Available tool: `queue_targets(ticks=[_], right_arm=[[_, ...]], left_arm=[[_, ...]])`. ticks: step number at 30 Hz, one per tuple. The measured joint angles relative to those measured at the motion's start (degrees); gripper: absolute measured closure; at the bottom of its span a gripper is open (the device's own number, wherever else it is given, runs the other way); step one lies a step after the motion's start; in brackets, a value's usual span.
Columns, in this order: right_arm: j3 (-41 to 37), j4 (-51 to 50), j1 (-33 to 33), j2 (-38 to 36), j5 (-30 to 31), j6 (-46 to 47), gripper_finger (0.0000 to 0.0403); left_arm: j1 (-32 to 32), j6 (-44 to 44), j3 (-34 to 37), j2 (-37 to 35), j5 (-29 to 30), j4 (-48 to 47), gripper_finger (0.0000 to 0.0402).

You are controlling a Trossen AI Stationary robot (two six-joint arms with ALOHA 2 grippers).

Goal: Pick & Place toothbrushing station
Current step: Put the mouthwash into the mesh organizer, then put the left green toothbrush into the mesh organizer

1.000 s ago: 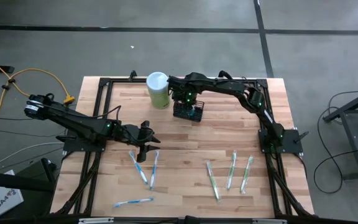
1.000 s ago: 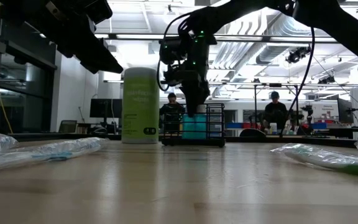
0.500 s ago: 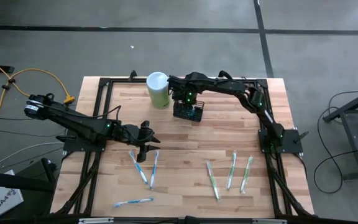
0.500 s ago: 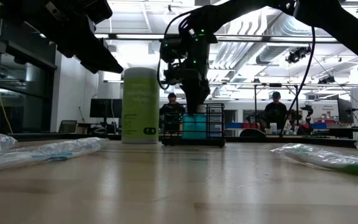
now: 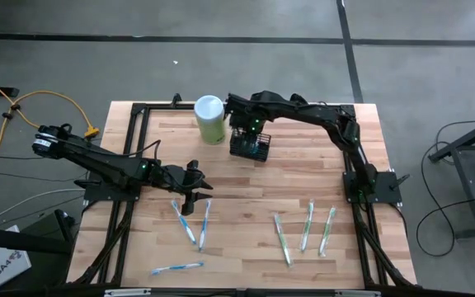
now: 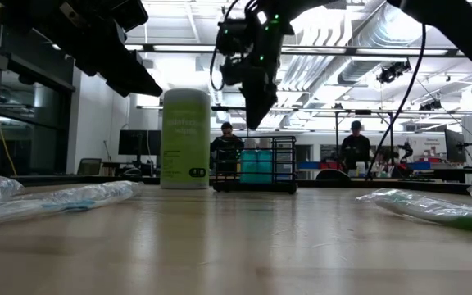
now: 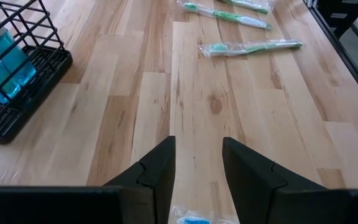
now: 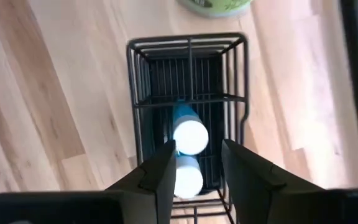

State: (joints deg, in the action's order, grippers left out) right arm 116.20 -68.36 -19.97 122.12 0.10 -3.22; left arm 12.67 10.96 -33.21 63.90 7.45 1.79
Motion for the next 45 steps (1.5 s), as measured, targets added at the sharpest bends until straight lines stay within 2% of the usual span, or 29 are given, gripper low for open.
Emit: queue_targets(ticks=[12,21,33,45], right_arm=[[0.07,0.13,1.78,-9.77,2.86,2.99,0.0282],[0.07,-4.78,4.87,-12.89,2.75,9.12,0.0282],[0.00,-14.99,13.41,-12.95,3.52,26.65,0.0282],[0.00,-19.94,25.94,-12.95,11.58,46.31,0.0282]], left_arm=[[0.00,0.06,0.00,0.00,-0.05,0.34,0.0274],[0.00,2.46,0.00,0.00,-0.01,2.30,0.0274],[0.00,6.55,0.00,0.00,0.17,3.08,0.0274],[0.00,8.63,0.00,0.00,-1.24,2.75,0.0274]])
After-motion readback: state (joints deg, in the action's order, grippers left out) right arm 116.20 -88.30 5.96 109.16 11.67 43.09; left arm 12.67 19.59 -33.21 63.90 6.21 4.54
